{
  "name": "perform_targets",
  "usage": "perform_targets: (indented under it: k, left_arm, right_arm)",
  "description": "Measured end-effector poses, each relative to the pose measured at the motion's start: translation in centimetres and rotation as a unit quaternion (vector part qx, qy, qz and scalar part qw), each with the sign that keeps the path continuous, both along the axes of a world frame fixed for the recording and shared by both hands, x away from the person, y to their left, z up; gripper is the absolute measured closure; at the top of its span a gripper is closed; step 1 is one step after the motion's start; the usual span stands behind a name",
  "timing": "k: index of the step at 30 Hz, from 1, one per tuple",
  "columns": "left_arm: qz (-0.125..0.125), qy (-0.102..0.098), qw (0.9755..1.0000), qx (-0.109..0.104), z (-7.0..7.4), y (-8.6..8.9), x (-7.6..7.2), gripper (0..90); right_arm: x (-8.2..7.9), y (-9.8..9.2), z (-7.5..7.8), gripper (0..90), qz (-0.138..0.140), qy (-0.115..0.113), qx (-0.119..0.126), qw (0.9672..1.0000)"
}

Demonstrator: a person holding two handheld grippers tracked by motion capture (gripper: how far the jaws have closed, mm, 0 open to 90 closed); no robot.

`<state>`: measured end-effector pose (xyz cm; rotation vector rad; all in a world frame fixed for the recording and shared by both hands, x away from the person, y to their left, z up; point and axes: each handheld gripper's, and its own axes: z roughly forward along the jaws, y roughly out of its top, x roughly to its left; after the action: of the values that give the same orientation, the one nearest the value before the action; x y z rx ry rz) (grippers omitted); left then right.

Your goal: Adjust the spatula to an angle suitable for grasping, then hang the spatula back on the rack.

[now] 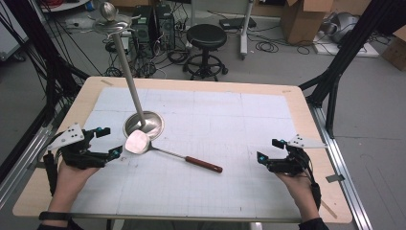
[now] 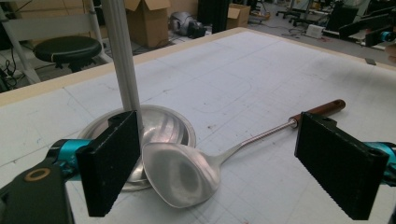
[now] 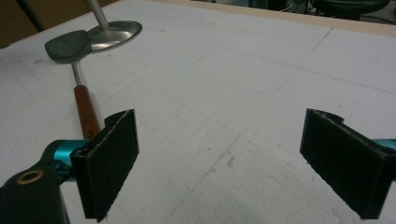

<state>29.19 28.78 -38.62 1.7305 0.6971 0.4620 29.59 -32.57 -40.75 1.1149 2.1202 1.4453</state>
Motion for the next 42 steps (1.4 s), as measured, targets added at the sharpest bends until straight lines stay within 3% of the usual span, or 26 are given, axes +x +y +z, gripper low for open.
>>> perform_targets:
  k: [13,18,22,24,26,27,33,36,37,39,42]
  left_arm:
    - [-0.015,-0.002,0.9999,-0.002,0.5,0.1,-0.3,15.2]
    - [-0.052,-0.005,0.9986,0.01,1.3,-0.9,-0.1,15.2]
    - [-0.063,-0.009,0.9977,0.024,1.8,-1.6,0.2,15.0]
    - [-0.085,-0.02,0.9958,0.029,2.3,-2.5,0.6,15.1]
    - [-0.091,-0.022,0.995,0.034,2.5,-2.9,0.7,15.2]
    - [-0.104,-0.021,0.9934,0.044,2.6,-3.7,1.1,15.2]
    - [-0.131,-0.006,0.9896,0.059,2.6,-5.7,2.3,15.1]
    - [-0.16,0.002,0.9842,0.075,2.4,-7.3,3.1,15.1]
    - [-0.16,0.002,0.9842,0.075,2.4,-7.3,3.1,15.2]
    - [-0.176,0.009,0.9809,0.082,2.1,-8.1,3.9,15.2]
    - [-0.185,0.014,0.9792,0.082,1.7,-8.6,4.5,15.2]
  right_arm:
    - [0.1,-0.5,0.1,10.8,-0.004,0.001,0.005,1.0]
    - [0.0,-0.5,0.1,10.8,0.0,0.0,0.007,1.0]
    - [0.1,-0.5,0.1,10.8,0.006,-0.001,0.011,0.9999]
    - [0.2,-0.5,0.1,10.8,0.005,-0.001,0.011,0.9999]
    - [0.2,-0.4,0.1,10.9,0.006,0.0,0.009,0.9999]
    - [0.1,-0.4,0.1,10.9,0.008,0.0,0.006,0.9999]
    - [0.0,-0.4,0.2,10.9,0.01,-0.002,0.009,0.9999]
    - [0.1,-0.5,0.1,10.9,0.013,-0.002,0.008,0.9999]
    - [0.1,-0.5,0.1,10.9,0.012,-0.002,0.008,0.9999]
    - [0.1,-0.5,0.1,10.9,0.013,-0.002,0.008,0.9999]
    - [0.1,-0.5,0.1,10.9,0.013,-0.001,0.007,0.9999]
